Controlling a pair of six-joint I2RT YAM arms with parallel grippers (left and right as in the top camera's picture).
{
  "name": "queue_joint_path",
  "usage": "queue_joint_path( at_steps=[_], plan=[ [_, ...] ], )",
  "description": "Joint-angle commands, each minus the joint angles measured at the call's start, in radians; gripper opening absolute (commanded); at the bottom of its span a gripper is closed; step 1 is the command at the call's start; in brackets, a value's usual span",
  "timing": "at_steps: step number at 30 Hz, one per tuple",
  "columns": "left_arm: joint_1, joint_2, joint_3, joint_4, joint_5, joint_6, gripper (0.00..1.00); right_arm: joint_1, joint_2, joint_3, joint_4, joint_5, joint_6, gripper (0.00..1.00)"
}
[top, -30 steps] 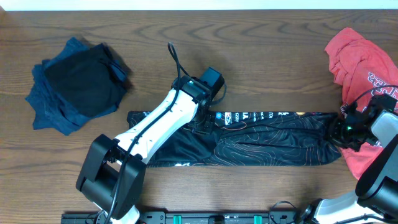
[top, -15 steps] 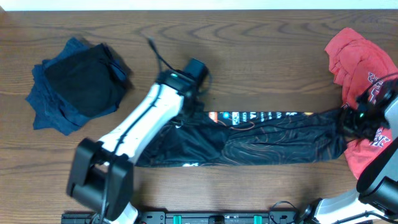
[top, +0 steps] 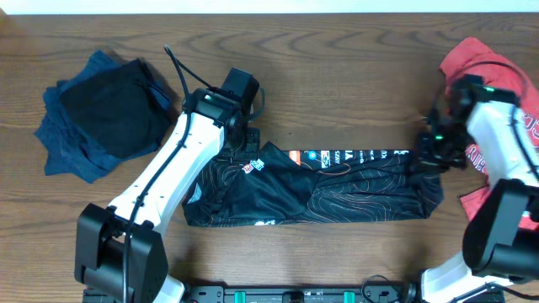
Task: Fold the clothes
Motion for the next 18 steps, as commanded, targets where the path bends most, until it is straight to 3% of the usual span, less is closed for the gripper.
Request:
queue_joint_path(
  at_steps=[1, 9, 18],
  plan=[
    [-0.001, -0.002, -0.006, -0.008, -0.005, -0.005, 0.2, 0.094, -0.001, -0.003, -0.006, 0.014, 0.064, 0.01],
    [-0.001, -0.002, -0.006, -0.016, -0.005, -0.005, 0.2, 0.273, -0.001, -0.047, 0.011, 0.014, 0.135, 0.02],
    [-0.001, -0.002, -0.006, -0.016, -0.005, -0.005, 0.2, 0.376, -0.001, -0.058, 0.038, 0.014, 0.179, 0.03]
  ],
)
